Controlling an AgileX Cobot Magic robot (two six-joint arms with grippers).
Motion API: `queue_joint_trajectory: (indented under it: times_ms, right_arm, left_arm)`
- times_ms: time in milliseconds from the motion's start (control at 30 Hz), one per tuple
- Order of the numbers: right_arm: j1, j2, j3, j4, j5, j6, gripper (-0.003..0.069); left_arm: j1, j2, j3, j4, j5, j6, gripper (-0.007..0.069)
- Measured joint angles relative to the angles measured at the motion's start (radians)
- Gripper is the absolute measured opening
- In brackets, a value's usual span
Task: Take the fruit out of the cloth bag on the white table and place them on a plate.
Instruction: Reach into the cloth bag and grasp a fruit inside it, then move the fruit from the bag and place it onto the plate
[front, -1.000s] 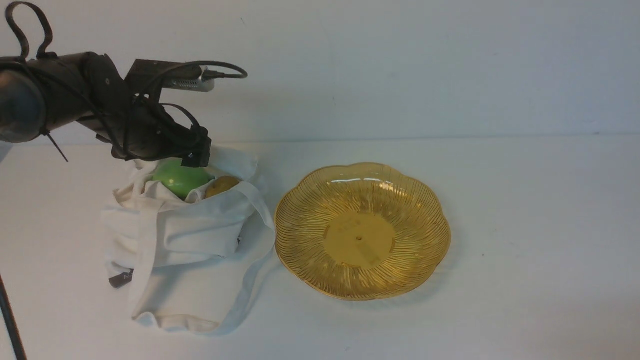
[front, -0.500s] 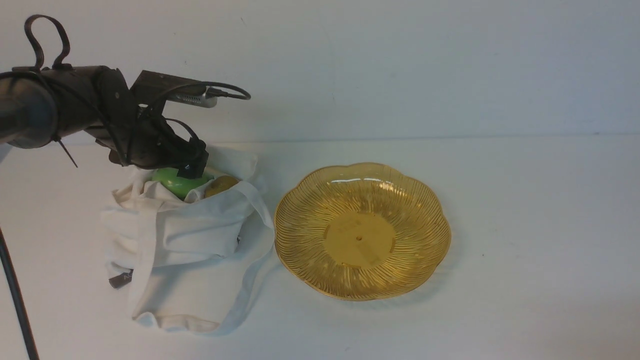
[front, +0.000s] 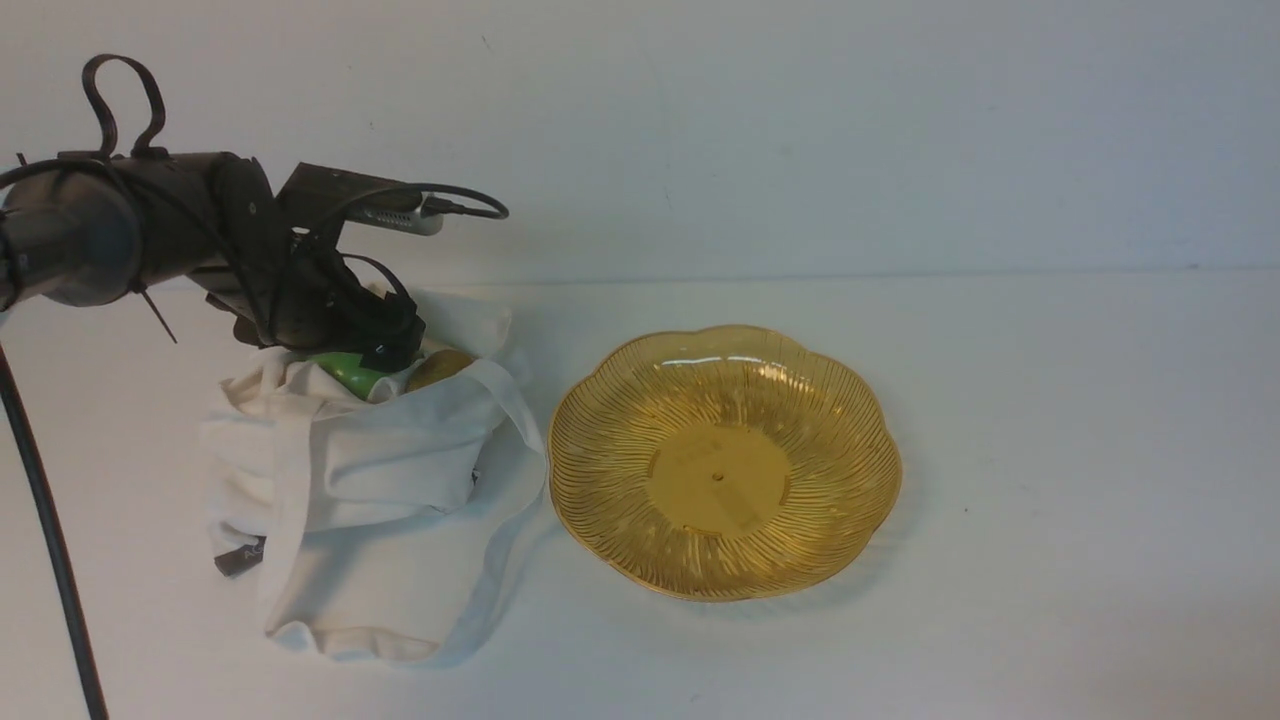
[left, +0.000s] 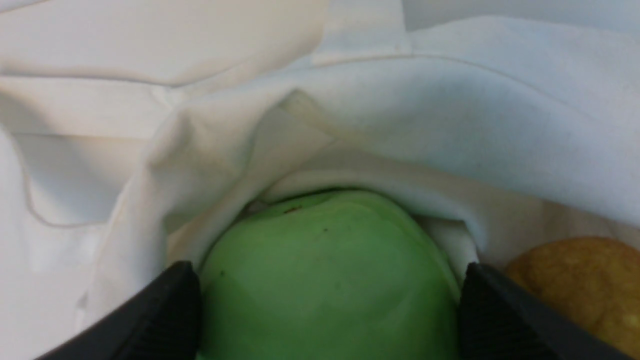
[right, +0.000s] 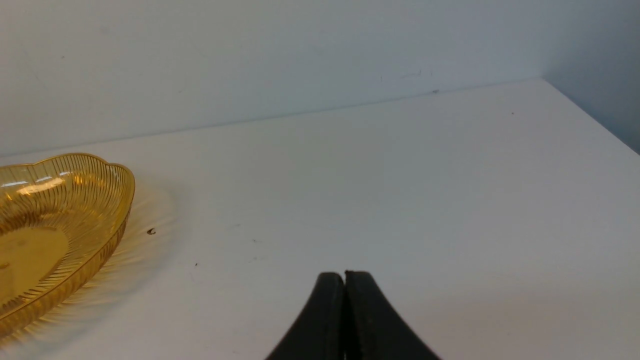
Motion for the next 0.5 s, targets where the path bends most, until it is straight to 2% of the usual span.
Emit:
queue_joint_trajectory:
  times_ms: [500]
  right_arm:
    - [0.0,0.0,0.0,0.0,0.0,0.0,-0.0015]
  left_arm:
    - [0.0,-0.126,0.007,0.004,0.099,0.0,0.0601]
